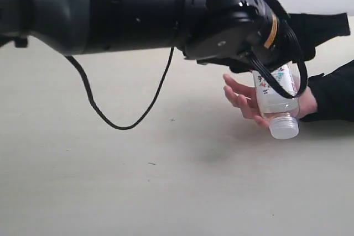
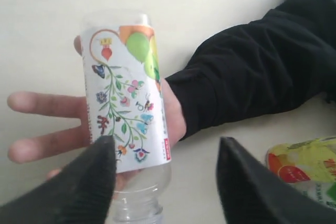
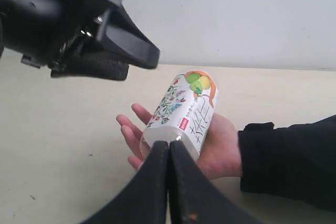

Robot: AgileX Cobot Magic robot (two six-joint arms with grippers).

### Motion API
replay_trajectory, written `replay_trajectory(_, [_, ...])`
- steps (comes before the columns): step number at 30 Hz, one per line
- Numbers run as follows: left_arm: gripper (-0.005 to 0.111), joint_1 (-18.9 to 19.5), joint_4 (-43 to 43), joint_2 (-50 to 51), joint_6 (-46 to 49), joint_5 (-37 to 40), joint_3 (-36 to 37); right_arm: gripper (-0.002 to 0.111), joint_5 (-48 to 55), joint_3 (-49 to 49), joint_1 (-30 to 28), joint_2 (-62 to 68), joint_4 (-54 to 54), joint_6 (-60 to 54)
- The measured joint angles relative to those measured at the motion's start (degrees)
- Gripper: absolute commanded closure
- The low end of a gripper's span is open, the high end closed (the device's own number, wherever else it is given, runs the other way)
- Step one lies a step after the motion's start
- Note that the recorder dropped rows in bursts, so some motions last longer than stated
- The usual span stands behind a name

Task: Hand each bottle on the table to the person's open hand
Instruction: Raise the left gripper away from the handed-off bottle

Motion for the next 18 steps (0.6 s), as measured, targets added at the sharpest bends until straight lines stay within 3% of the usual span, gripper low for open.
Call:
replay_trajectory(2, [0.103, 0.00, 0.00, -2.21, 2.48, 0.50, 0.00, 0.108, 0.00, 0.00, 0.00, 0.00, 0.00, 0.00])
replay_trajectory(3, [0.106, 0.00, 0.00, -3.48, 4.56, 1.12, 0.00, 0.108, 0.00, 0.00, 0.00, 0.00, 0.00, 0.00])
replay_trajectory(10, [0.107, 0.72, 1.69, -15.29, 19.99, 15.96, 0.36, 0.108, 0.00, 0.00, 0.00, 0.00, 0.00, 0.00])
replay_trajectory(13, [0.107, -0.18, 4.32, -22.78, 24.72, 19.46, 4.01, 0.108, 0.00, 0.00, 0.00, 0.00, 0.00, 0.00])
replay_trajectory(15, [0.107, -2.49, 7.20, -31.60, 23.64, 16.19, 12.91, 0.108, 0.00, 0.00, 0.00, 0.00, 0.00, 0.00])
replay_trajectory(18, [0.107, -3.49, 12.13, -48.35, 17.07, 1.23, 32.00, 0.108, 0.00, 0.00, 0.00, 0.00, 0.00, 0.00])
